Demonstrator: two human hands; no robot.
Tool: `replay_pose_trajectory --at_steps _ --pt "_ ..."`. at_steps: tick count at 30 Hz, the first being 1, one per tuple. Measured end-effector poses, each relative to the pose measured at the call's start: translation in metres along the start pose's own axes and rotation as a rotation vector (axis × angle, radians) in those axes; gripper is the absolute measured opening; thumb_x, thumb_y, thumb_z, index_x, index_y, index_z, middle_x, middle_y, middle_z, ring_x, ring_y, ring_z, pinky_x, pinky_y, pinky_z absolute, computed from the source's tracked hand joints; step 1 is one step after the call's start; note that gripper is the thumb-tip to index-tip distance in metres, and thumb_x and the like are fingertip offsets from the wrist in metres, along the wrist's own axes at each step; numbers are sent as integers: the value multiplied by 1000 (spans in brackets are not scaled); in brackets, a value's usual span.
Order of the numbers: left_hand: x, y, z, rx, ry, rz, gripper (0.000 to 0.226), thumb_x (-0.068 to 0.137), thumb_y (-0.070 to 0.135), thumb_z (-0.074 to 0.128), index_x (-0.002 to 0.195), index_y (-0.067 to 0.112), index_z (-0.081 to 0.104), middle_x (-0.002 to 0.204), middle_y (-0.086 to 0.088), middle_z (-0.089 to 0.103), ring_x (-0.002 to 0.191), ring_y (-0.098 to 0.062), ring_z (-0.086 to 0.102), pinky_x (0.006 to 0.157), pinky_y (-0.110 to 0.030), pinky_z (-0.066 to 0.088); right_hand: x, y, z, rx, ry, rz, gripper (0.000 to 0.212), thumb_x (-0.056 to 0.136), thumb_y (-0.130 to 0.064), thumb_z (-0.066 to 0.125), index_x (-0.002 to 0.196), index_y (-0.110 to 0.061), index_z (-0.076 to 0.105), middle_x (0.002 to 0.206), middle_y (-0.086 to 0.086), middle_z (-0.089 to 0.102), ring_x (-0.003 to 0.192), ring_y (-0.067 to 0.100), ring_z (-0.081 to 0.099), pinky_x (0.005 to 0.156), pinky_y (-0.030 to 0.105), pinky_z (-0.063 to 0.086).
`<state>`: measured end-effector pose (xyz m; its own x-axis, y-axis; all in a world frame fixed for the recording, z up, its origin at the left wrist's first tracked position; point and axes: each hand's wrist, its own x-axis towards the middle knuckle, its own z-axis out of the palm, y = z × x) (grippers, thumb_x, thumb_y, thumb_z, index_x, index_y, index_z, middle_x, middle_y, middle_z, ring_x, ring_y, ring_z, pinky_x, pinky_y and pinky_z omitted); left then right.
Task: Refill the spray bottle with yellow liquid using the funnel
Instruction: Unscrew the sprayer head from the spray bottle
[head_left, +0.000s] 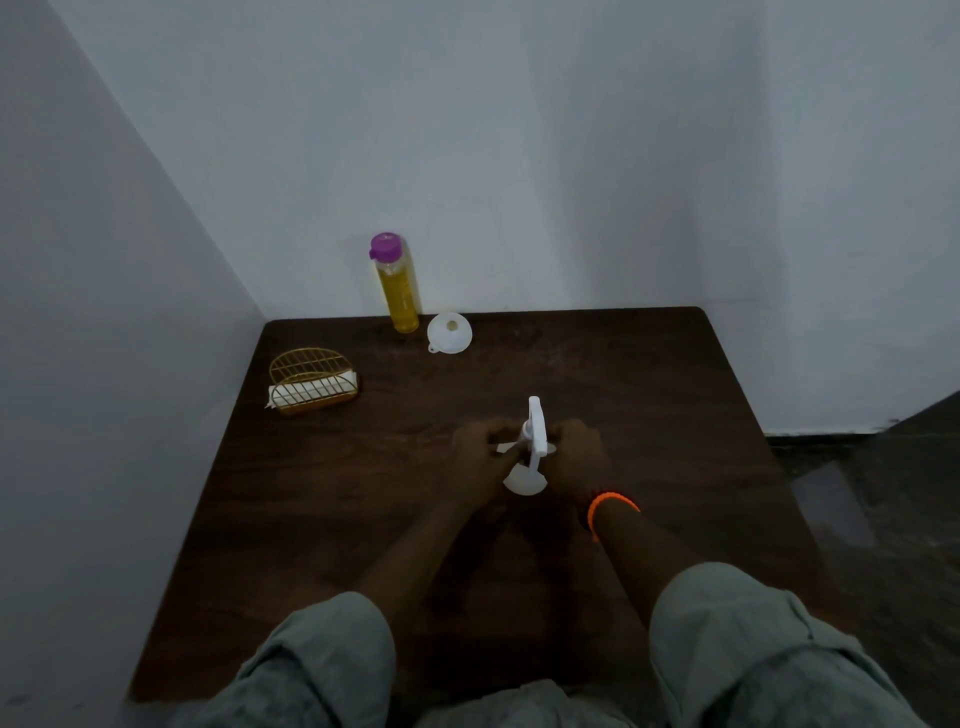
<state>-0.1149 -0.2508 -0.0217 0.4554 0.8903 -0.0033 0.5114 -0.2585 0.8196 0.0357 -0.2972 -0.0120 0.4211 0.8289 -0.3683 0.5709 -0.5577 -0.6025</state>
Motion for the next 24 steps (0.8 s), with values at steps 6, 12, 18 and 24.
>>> replay_pose_trajectory --at_steps 6,12,18,24 --pt "7 11 10 -120 82 -55 39 77 44 78 106 18 70 95 7 72 86 -1 67 76 -16 53 1 -1 0 -25 -12 -3 26 80 -20 75 104 -9 71 99 7 73 92 23 71 77 36 60" --pt "7 4 10 -61 14 -6 18 83 21 77 99 14 75 91 9 62 81 1 57 72 -20 44 0 -3 -1 0 9 21 30 83 -19 74 111 -10 70 105 6 71 97 23 69 78 35 59" --pt "-7 4 -2 -94 -30 -69 33 86 30 73 119 23 70 110 13 70 99 2 61 84 -17 49 0 -2 0 -11 2 23 39 80 -18 77 117 -13 68 113 7 71 105 23 67 88 40 59" --pt "6 14 12 -107 38 -121 34 84 25 75 117 15 68 108 4 70 99 -7 65 88 -25 53 -6 -5 0 -18 41 16 29 85 -15 73 112 -8 69 110 9 71 102 25 68 82 35 57"
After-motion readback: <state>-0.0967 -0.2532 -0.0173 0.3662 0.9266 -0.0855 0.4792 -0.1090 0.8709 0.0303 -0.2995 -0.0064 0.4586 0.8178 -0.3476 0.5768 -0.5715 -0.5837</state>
